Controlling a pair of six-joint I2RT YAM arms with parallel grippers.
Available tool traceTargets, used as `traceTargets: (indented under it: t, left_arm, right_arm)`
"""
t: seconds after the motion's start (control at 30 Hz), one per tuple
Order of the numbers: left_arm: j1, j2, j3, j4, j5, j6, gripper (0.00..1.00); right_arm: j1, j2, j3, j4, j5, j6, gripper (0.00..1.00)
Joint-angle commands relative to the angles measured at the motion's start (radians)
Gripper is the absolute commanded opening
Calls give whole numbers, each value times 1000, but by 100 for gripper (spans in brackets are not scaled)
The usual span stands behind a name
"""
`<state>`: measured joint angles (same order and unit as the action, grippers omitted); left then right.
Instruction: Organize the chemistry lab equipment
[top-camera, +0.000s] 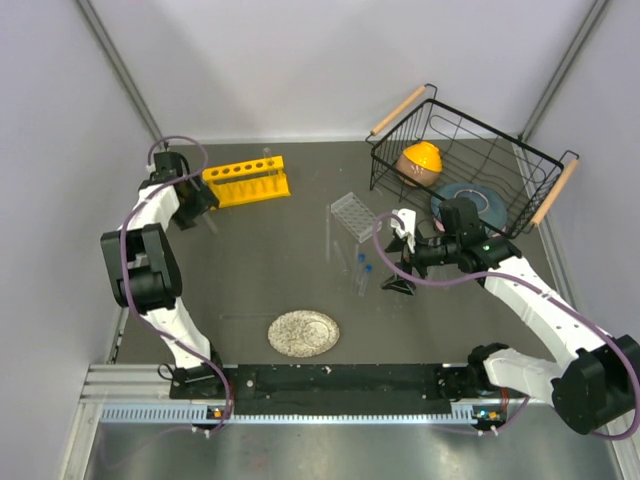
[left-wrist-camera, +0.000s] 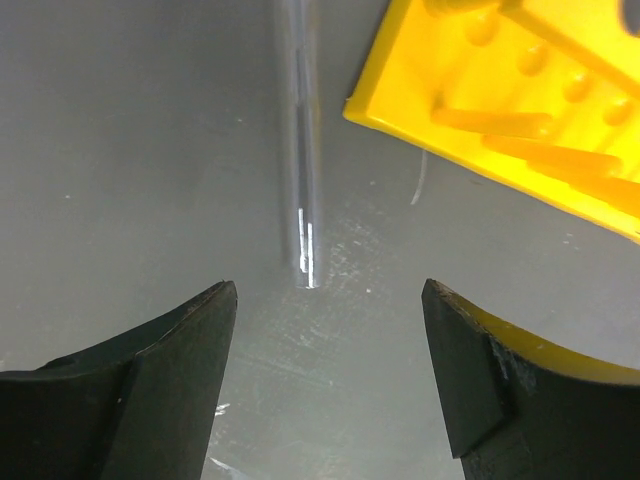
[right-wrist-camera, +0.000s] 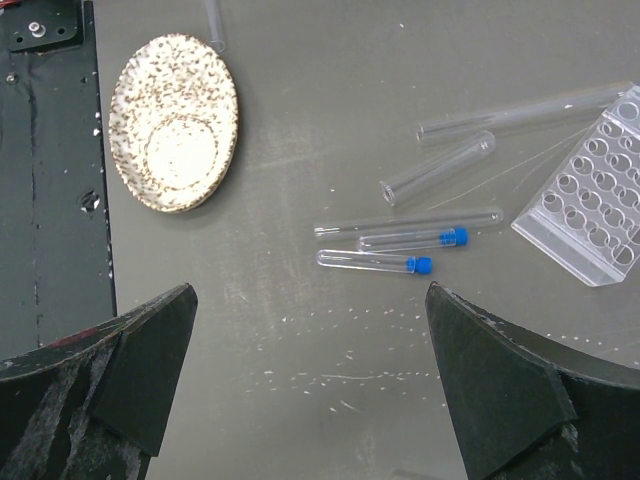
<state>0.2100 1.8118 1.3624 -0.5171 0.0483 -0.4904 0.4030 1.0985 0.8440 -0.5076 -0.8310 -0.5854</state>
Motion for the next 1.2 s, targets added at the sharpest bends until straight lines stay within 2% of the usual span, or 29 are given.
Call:
traceTargets:
  t: [0.0,0.47,0.7,0.83,0.9,1.03,1.1,1.17]
  left_arm:
    - [3,66,76,-96,-83,35,80]
    - [-40,205,205,-152,-166,96,70]
    - [-44,274,244,-181,-185,104,61]
    - [-47,288,238,-179,-188,110,48]
    - [-46,288,233,-181,-192,113,46]
    - [-46,284,218,-176,-202,121,34]
    - [-46,270,198,-163,-206,121,21]
    - [-46,253,164,-152,-209,115,14]
  right_arm:
    - [-7,-29,3,21,-19,-24,99]
    - [-7,-22,0,21,-25,-24,99]
    - [-9,-20,0,21,-23,-24,99]
    - [-9,-20,0,21,-25,-24,99]
    - [-7,-22,0,21,-25,-25,99]
    - [-7,-23,0,21,-25,-27,99]
    - [-7,-26,-3,21,-23,-28,99]
    - [-9,-28,-3,21,-19,-30,99]
